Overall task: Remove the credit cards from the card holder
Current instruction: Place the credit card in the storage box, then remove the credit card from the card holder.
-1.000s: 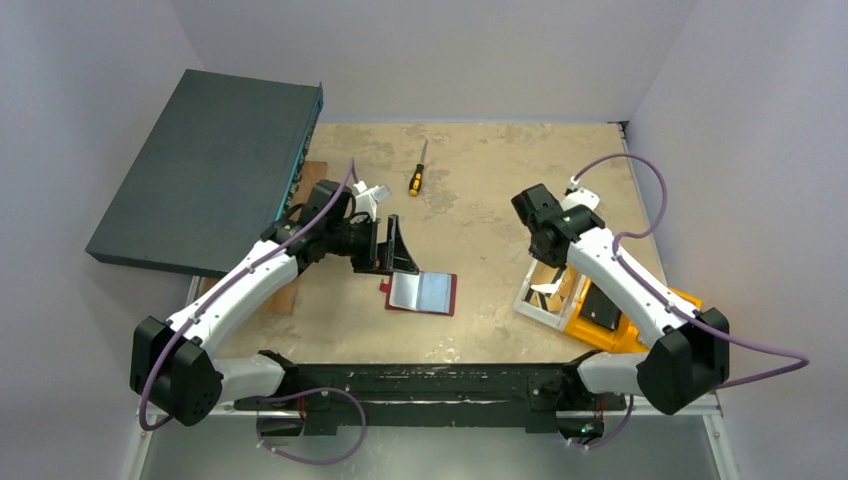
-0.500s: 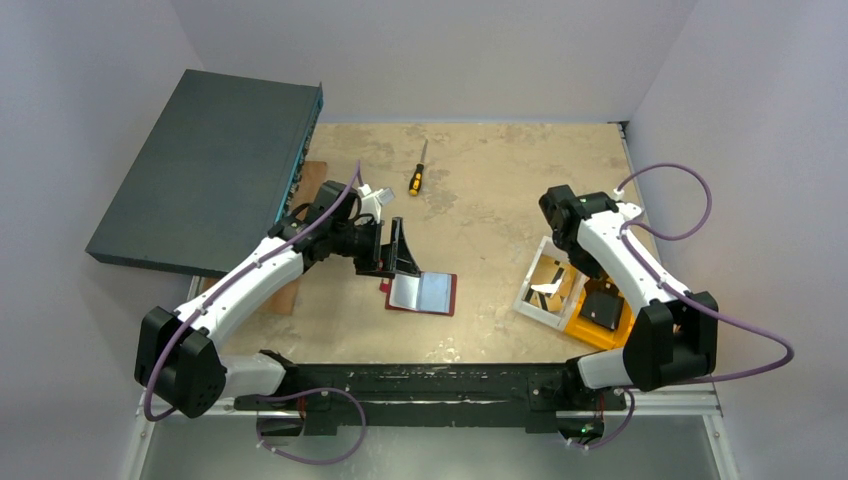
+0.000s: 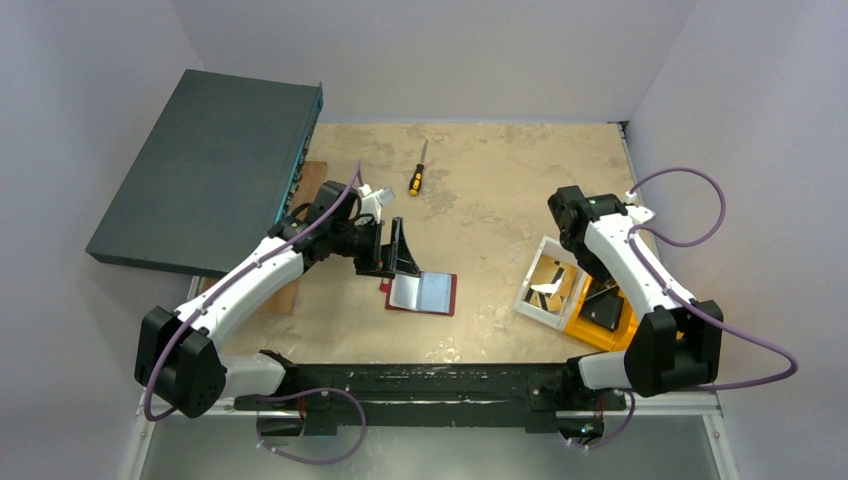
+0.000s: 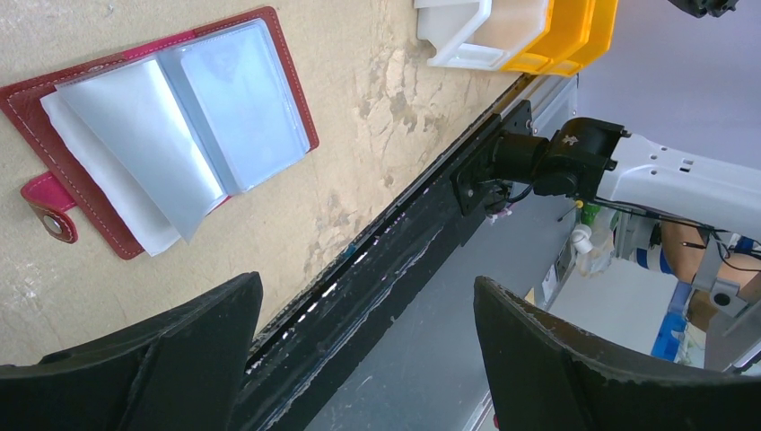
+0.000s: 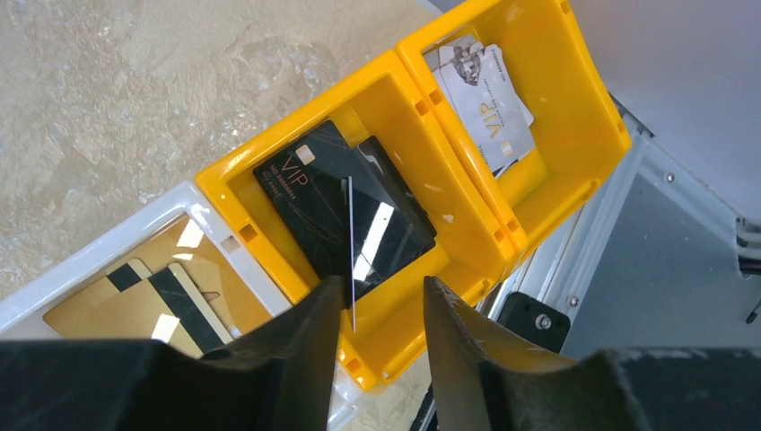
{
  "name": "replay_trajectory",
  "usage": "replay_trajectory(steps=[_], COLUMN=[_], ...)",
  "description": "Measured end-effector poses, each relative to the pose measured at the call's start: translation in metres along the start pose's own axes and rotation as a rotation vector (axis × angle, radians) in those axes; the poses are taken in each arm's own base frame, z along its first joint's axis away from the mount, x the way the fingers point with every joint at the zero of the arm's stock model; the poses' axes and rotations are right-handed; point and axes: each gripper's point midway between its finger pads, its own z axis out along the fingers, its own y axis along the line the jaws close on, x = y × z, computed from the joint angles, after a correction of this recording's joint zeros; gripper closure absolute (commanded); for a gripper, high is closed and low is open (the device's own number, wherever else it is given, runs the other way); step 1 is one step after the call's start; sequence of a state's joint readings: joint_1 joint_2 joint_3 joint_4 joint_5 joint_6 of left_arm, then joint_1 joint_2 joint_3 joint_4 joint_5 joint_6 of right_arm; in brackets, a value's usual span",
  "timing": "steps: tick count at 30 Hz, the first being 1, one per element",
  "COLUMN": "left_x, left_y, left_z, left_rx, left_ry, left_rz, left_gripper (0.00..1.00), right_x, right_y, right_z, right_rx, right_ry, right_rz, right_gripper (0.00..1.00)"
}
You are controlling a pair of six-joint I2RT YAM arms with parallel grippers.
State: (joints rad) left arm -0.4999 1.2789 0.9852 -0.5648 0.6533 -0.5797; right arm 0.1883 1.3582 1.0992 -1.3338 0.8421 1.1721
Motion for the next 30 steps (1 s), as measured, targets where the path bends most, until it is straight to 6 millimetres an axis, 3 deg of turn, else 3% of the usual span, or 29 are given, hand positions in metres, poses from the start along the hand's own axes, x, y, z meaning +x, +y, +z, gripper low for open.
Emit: replay_trajectory(steps=[5,12,20,23,30], left_x=[0.0,0.0,0.004,0.01,0.015], left_y=[0.0,0.0,0.008,0.011,0.018], left_z=[0.0,0.0,0.006,0.015,0.046], left_rx=[0.0,-0.002,-0.074,-0.143,-0.294], left_ry=[0.0,-0.001,-0.003,0.011,0.04], left_rz=[0.0,0.0,0.014,0.042,0.116], left_gripper=[0.12,0.12,0.12,0.14,0.25], right_x=[-0.001,-0.001,-0.013,-0.012,0.013], right_y=[-0.001,0.002,0.019,0.035,0.083], right_z=[0.001,-0.002,-0.026,-0.044,-0.091], right_rx=[0.006,-0.03,-0.286,-0.471,-0.901], right_ry=[-0.002,0.008,-0.006,0.004,0.083], right_rz=[0.003,-0.029,-0.048,-0.029,-0.049], right_gripper=[0.35,0.14,0.11,0.01,0.02])
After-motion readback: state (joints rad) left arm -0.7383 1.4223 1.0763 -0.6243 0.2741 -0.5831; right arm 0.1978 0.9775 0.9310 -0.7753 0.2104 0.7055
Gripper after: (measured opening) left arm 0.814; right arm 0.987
